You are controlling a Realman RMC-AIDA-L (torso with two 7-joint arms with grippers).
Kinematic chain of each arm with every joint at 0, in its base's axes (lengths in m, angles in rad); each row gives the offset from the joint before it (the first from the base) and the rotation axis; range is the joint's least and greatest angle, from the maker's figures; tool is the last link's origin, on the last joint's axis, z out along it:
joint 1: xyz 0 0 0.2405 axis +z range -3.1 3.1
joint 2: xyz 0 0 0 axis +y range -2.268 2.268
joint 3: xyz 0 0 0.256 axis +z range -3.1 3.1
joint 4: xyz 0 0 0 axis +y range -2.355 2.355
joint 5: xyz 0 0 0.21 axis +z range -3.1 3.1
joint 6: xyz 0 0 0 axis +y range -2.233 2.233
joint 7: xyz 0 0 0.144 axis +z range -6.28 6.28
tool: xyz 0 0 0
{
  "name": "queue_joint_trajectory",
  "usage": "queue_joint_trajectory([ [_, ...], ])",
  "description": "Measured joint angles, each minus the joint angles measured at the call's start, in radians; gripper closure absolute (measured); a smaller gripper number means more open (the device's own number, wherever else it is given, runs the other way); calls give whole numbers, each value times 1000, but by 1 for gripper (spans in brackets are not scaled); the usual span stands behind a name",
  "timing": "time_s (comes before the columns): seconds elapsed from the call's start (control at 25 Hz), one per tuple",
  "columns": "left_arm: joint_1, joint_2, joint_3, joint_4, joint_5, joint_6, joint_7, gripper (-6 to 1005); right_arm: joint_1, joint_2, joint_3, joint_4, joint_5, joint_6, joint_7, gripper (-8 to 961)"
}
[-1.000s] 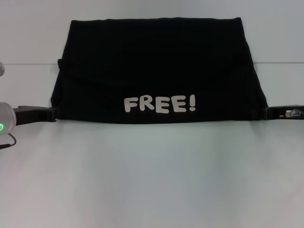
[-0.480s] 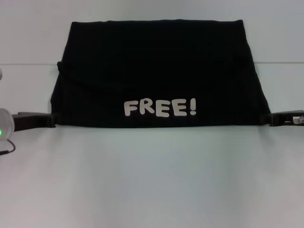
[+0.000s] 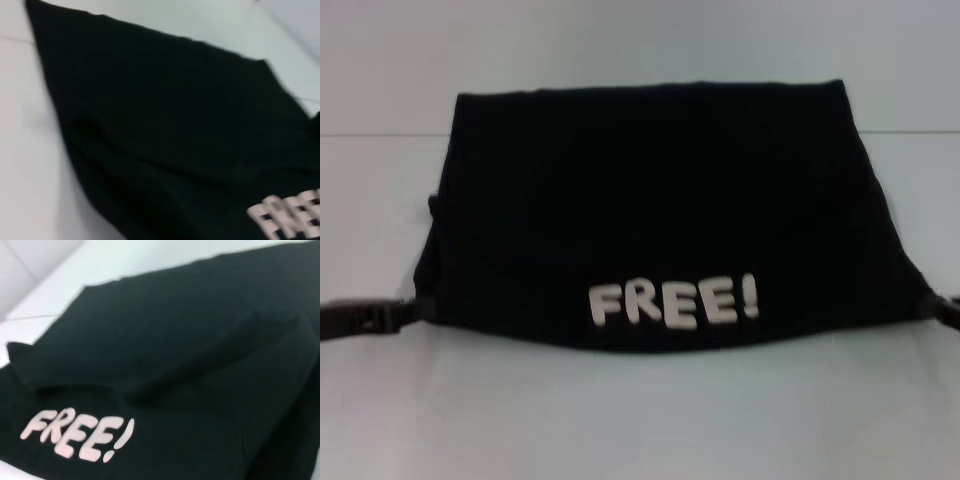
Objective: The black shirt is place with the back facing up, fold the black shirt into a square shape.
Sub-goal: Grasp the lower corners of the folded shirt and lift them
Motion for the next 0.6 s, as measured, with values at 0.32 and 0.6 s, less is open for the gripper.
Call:
queue_joint_trajectory([
  [0.32,45,11,-90,-25,9,297,77,999,-140,-40,109,5,5,-267,-187,949],
  [0.6,102,8,-98,-18,30,448,119,998,-246,-45,120,11,-7,-384,-273,949],
])
